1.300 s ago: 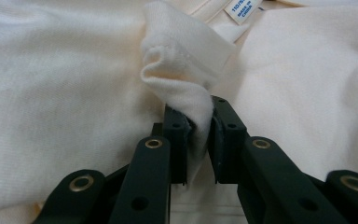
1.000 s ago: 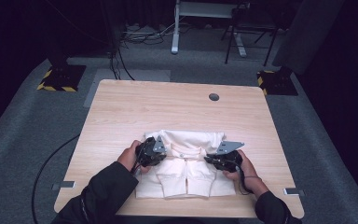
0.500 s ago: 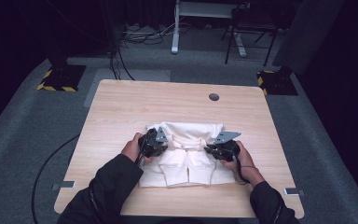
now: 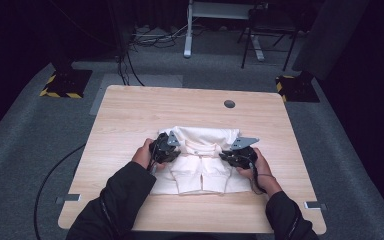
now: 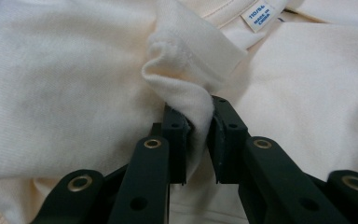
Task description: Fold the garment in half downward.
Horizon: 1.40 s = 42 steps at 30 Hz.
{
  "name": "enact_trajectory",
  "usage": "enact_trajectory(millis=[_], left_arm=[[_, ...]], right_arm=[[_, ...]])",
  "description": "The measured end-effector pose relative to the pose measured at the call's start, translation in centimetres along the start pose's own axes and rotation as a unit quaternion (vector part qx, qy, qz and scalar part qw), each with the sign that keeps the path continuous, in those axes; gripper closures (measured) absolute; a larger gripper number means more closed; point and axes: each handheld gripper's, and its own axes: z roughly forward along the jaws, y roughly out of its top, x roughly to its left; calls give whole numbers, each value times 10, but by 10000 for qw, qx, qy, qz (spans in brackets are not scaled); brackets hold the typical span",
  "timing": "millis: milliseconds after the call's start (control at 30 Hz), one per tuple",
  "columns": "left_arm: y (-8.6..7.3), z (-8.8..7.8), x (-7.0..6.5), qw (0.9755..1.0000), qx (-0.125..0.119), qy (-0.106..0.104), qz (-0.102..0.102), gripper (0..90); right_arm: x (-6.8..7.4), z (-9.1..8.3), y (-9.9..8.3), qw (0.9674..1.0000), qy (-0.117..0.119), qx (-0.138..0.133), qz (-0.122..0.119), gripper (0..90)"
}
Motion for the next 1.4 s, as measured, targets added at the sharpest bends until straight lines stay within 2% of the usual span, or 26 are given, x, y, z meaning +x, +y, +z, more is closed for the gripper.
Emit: enact_trajectory(millis=[67,167,200,367,467,533,567,633,700,767,833,900,967,1033,1100,1200,1267,1400], left_arm=[[0,0,0,10000,5,-13,37,733],[0,-2,0,9998,-58,-202,33,648],[0,-3,0,9997,-123,-219,30,565],[6,-8,-3,9992,-369,-163,-82,301],[10,-7,-2,9985,-476,-179,-197,194],[13,-5,-1,9986,-471,-157,-194,168],[14,-4,-1,9983,-500,-217,-207,164],[17,-1,0,9987,-442,-191,-192,191],[18,2,0,9988,-409,-215,-162,276],[20,6,-1,9993,-339,-86,-89,368],[20,8,-1,9995,-278,-118,-118,451],[20,12,-3,9998,-190,-58,-81,540],[20,14,-6,9999,-160,-48,-18,617],[20,12,-10,9999,-136,-62,65,695],[19,11,-12,9999,-119,-52,114,741],[20,4,-11,9996,-266,-128,41,783],[21,-4,-11,9992,-384,-128,24,795],[23,-21,-13,9979,-618,-195,6,798]], right_arm=[[-1,-1,1,10000,80,5,24,765],[-1,-2,2,9999,156,15,-17,713],[0,-3,3,9998,194,3,3,687],[3,-8,12,9997,209,-116,-43,560],[4,-9,19,9997,139,-180,16,482],[5,-6,23,9999,144,-87,-30,429],[5,-5,24,9999,90,-31,-34,413],[3,-1,26,10000,30,6,30,367],[1,0,27,9999,2,-45,144,334],[0,2,29,9998,-81,-24,166,305],[1,6,30,9998,-31,-29,182,303],[3,11,30,9999,-6,75,106,375],[7,16,29,9999,1,148,-29,539],[11,17,28,9999,99,109,-83,681],[14,15,28,9998,87,52,-152,762],[17,11,29,9998,123,-51,-160,779],[18,5,31,9997,137,-151,-110,779],[23,-9,36,9993,154,-317,-156,779]])
